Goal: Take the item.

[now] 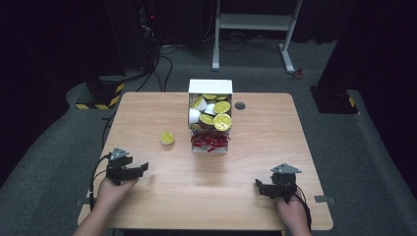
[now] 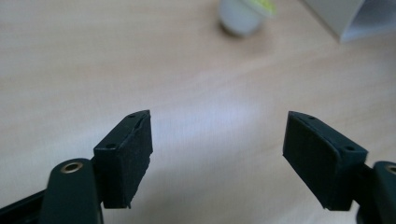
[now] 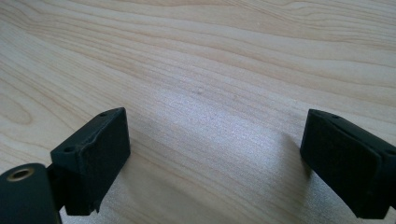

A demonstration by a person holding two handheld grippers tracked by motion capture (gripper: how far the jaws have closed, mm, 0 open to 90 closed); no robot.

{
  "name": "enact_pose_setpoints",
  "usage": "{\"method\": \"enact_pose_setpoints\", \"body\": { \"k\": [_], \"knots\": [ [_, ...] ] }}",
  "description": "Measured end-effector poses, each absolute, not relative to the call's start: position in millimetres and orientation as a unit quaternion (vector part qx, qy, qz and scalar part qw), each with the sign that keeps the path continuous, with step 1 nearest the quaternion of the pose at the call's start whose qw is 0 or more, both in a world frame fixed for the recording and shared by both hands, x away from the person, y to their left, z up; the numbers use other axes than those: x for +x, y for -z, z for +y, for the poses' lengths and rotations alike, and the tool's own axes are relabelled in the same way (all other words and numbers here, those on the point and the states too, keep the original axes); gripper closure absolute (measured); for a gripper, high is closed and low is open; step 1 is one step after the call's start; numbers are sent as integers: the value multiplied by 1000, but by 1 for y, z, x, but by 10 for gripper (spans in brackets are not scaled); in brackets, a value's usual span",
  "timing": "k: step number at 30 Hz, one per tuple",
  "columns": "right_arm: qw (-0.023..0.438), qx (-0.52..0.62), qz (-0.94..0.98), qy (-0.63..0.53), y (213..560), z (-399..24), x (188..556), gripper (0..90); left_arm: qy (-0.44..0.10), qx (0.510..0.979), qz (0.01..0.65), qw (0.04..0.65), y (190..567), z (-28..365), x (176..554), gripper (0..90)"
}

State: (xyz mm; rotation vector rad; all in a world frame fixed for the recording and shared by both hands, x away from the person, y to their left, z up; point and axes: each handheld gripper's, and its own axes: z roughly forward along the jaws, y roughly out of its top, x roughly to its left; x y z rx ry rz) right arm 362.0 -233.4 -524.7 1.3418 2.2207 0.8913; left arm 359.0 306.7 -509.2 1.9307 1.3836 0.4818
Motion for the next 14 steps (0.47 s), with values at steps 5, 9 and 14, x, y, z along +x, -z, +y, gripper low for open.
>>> {"method": "enact_pose_setpoints", "body": {
  "k": [5,9,14],
  "knots": [
    [198,479,793,-318,525,-233,362,83,-209,765,515,326,525,309,337,204],
    [198,481,792,-318,525,-233,362,84,-252,759,513,311,528,302,327,154],
    [202,487,789,-315,525,-231,362,82,-230,752,528,322,529,307,329,149]
  ]
}}
